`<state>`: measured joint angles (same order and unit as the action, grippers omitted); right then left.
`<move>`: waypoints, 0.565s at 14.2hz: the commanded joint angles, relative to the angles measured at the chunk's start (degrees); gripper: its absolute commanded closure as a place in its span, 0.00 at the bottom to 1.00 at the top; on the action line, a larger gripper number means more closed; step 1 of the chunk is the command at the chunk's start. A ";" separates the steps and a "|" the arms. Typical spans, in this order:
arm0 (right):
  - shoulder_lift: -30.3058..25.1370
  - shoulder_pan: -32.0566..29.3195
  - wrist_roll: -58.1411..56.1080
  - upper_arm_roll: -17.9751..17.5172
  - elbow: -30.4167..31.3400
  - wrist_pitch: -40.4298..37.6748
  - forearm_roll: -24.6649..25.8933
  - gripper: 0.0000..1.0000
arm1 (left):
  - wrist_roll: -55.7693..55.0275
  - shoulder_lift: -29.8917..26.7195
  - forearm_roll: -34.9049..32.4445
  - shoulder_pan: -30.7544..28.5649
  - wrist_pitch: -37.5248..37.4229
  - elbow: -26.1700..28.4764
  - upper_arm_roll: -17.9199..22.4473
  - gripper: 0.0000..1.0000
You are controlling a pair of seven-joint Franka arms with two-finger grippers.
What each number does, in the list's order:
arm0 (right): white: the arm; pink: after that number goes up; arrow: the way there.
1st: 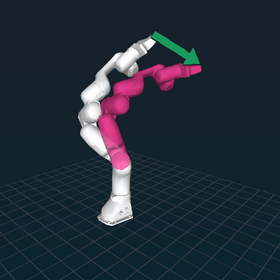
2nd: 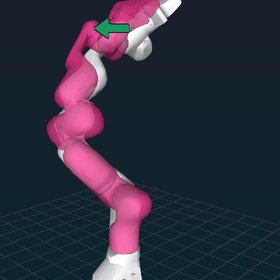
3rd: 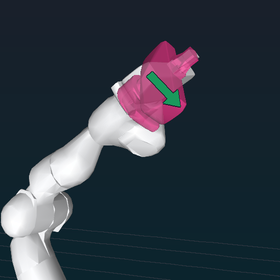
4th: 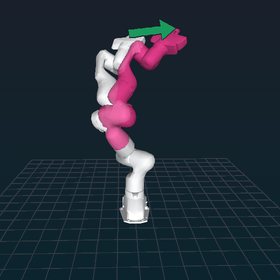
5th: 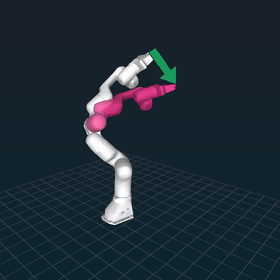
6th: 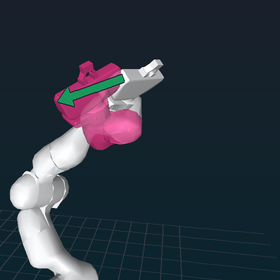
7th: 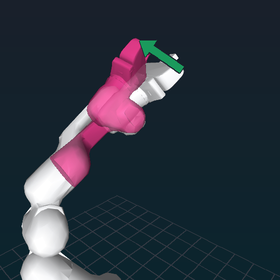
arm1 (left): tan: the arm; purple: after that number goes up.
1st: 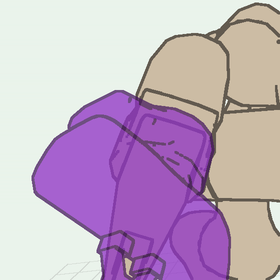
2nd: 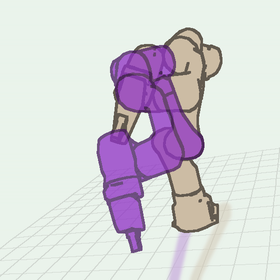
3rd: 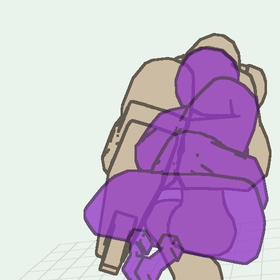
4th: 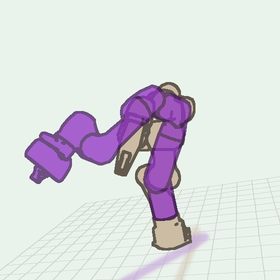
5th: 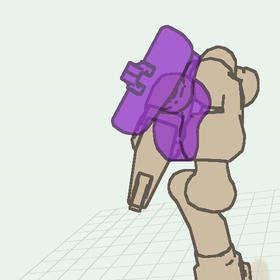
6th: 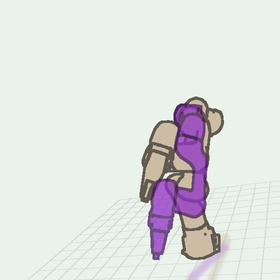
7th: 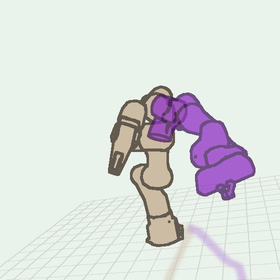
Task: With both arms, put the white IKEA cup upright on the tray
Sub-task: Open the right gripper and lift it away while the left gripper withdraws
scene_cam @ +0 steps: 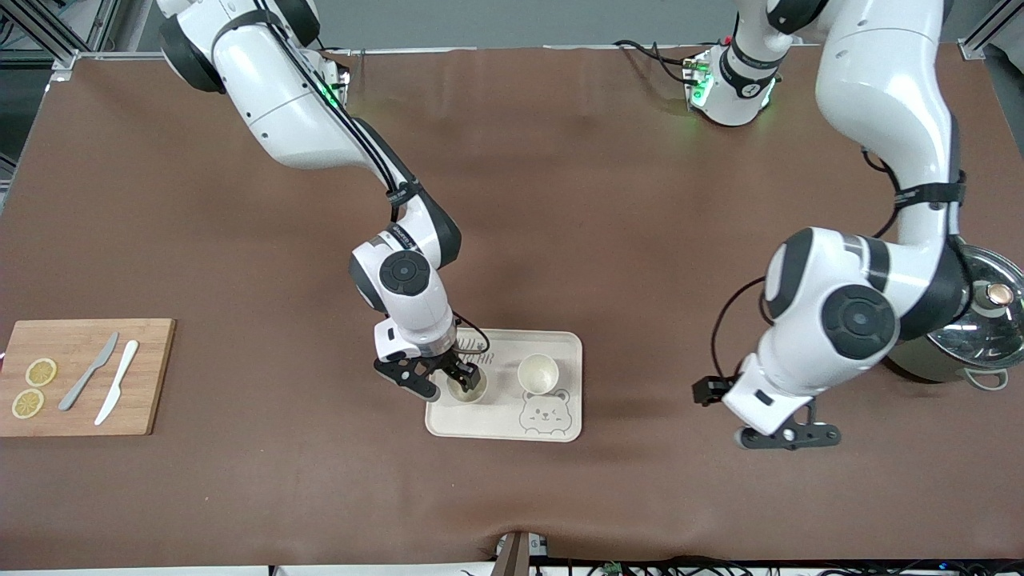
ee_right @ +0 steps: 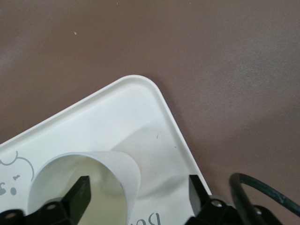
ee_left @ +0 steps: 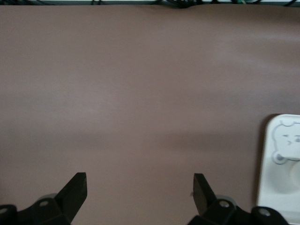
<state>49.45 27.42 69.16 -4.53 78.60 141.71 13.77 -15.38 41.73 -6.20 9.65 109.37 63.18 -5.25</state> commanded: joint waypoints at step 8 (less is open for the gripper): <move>-4.62 -0.35 -2.80 -0.22 -1.52 -7.84 1.00 0.00 | 20.46 -0.25 0.49 -12.98 9.70 5.72 -0.46 0.00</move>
<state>47.67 27.40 67.52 -4.45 76.66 137.19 13.87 2.28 41.82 -6.19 -1.69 114.67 65.65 -5.33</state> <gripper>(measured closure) 0.000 0.000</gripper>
